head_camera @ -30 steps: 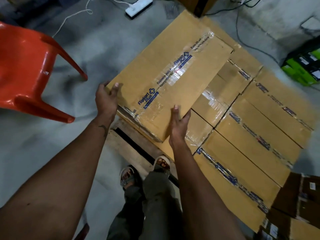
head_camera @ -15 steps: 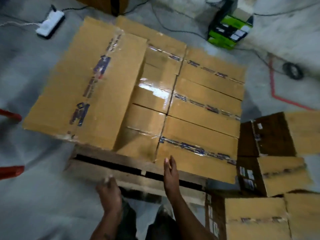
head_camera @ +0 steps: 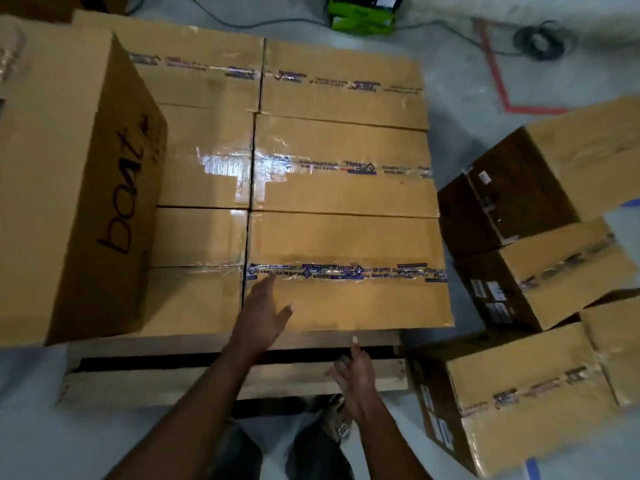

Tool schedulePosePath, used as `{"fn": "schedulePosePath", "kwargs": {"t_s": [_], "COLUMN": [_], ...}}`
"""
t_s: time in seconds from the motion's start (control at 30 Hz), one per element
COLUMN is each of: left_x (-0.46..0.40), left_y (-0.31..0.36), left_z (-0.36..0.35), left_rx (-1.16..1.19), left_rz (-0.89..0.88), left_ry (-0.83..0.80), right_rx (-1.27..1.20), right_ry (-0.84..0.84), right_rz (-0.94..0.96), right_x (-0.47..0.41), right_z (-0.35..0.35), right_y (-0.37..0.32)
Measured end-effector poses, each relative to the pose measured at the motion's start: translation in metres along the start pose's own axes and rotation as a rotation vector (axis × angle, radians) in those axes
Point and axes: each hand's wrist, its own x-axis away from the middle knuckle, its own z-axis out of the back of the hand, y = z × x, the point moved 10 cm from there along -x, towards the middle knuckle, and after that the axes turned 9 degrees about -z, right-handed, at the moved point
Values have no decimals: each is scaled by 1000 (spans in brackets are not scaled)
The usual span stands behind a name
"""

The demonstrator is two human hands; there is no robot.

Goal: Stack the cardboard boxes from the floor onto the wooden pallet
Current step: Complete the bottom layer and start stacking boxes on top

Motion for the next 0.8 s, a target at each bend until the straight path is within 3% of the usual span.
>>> {"fn": "schedulePosePath", "kwargs": {"t_s": [0.13,0.23,0.37,0.6,0.7,0.8], "left_x": [-34,-29,-21,-23,-24,-24], "left_y": [-38,-54,-66,-72,-73,-73], "left_z": [-32,-39,-27,-29,-32,-31], "left_rx": [-580,-840,-856,-775,-787,-772], "left_rz": [48,10,-68,-94,-98,-94], "left_ry": [-362,-408,-230,-262,-260,-235], "right_rx": [-175,-183,-171,-137,-106,187], "right_ry": [-106,-102,-3,1,-89,-132], "right_rz": [-111,-100,-53,18,45,-12], "right_x": [-45,-62,-73,-66,-58,-49], "right_z": [-31,-55,-57,-49,-50,-44], "right_y": [-7,-11,-9,-10,-12,-9]}}
